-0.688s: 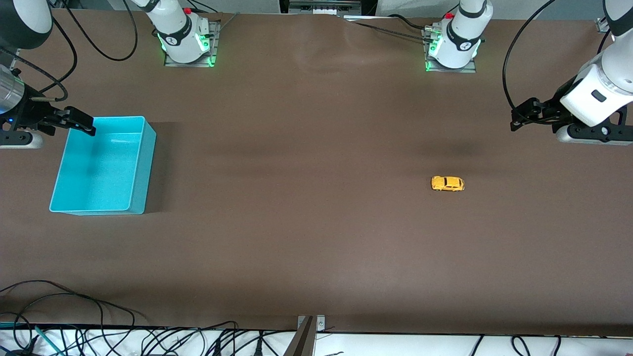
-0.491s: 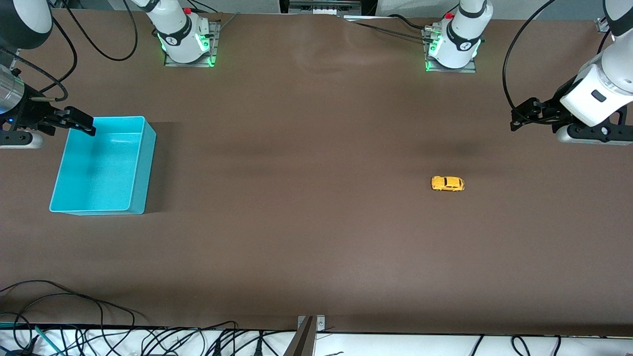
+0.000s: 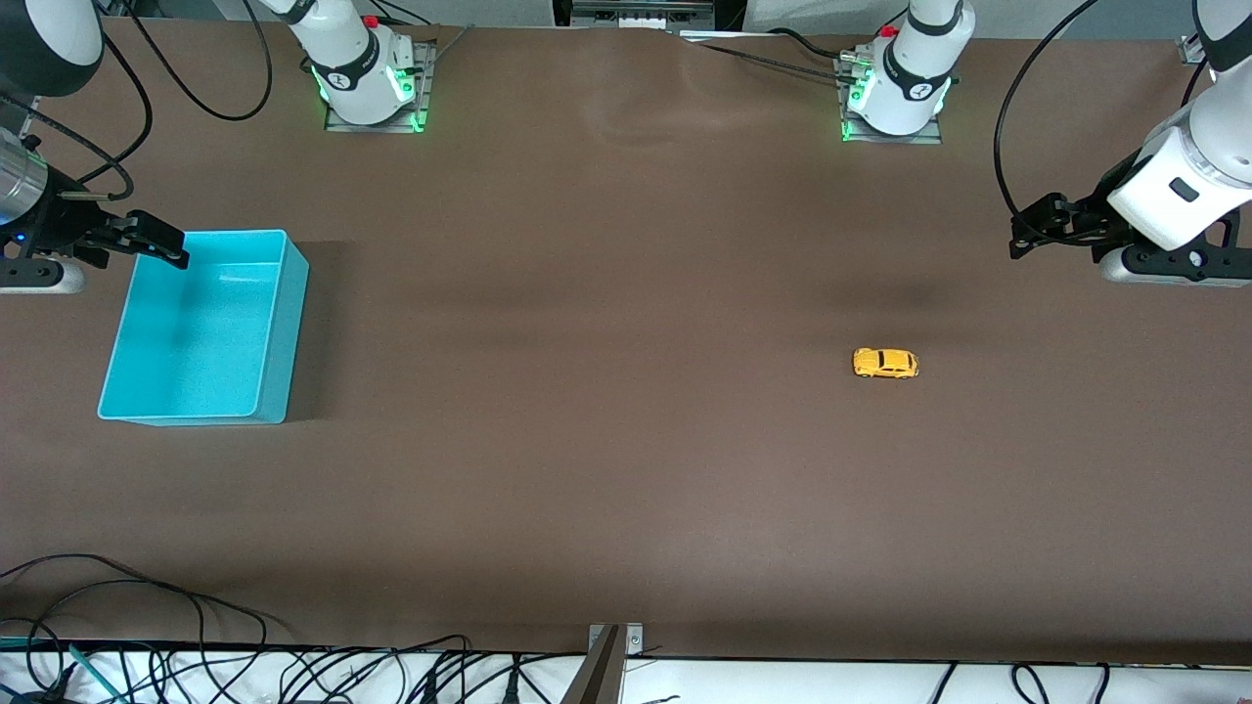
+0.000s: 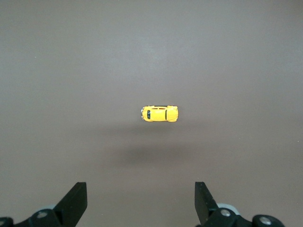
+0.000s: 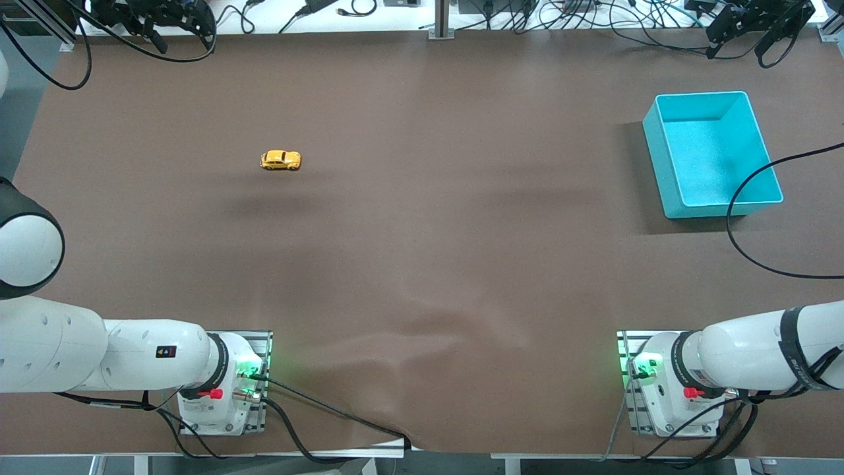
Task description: Wind up and store yellow beetle car
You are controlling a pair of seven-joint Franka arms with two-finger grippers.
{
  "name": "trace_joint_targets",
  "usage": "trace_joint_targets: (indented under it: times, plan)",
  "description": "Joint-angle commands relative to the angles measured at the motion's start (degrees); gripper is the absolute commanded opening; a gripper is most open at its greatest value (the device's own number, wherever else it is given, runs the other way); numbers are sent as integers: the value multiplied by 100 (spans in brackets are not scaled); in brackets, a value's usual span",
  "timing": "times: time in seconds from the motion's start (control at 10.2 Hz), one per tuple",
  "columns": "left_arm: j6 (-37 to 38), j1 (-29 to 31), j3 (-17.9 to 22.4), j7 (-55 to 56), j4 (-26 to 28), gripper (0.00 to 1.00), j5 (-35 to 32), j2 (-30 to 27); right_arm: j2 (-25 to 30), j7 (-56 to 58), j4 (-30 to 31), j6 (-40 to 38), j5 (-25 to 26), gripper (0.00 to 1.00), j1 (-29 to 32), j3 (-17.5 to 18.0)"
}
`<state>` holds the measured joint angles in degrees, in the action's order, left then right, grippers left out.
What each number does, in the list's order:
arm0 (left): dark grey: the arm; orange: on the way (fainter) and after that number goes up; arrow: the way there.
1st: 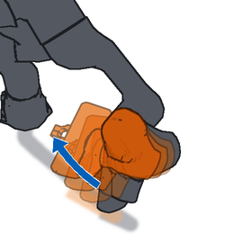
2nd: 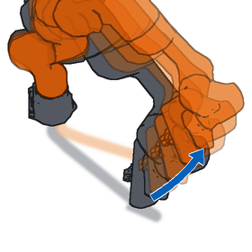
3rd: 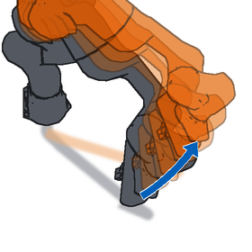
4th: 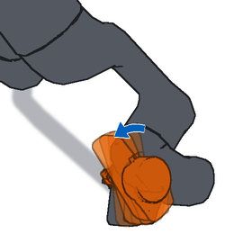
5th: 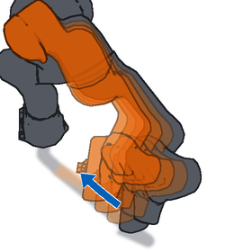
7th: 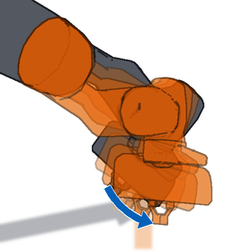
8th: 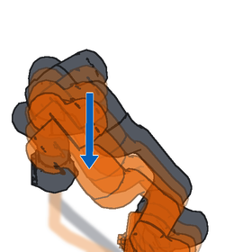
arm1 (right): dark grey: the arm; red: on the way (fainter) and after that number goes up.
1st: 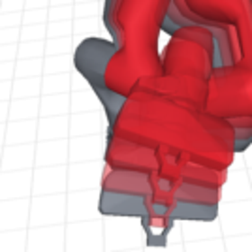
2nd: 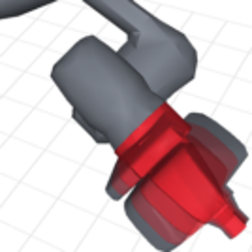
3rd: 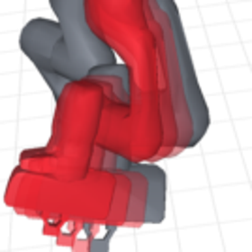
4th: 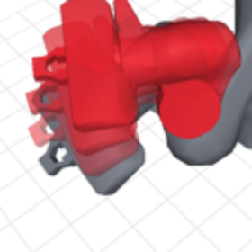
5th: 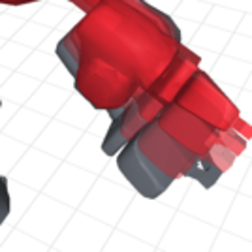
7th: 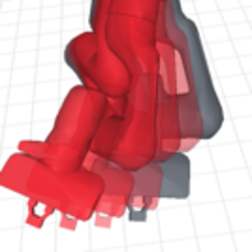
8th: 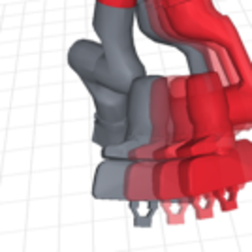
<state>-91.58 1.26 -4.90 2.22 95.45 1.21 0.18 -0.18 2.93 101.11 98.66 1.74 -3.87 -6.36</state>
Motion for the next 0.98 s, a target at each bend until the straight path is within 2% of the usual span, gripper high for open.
trace_joint_targets:
  times: [0.0, 0.88]
  plan:
    - [192, 41, -11, -73, -115, 100, 90, 8, 1, -20, -82, -75, 72, 100, -9, 21]
    - [228, 41, -11, -108, -115, 100, 81, 8, 1, -37, -126, -383, 46, 100, -17, 21]
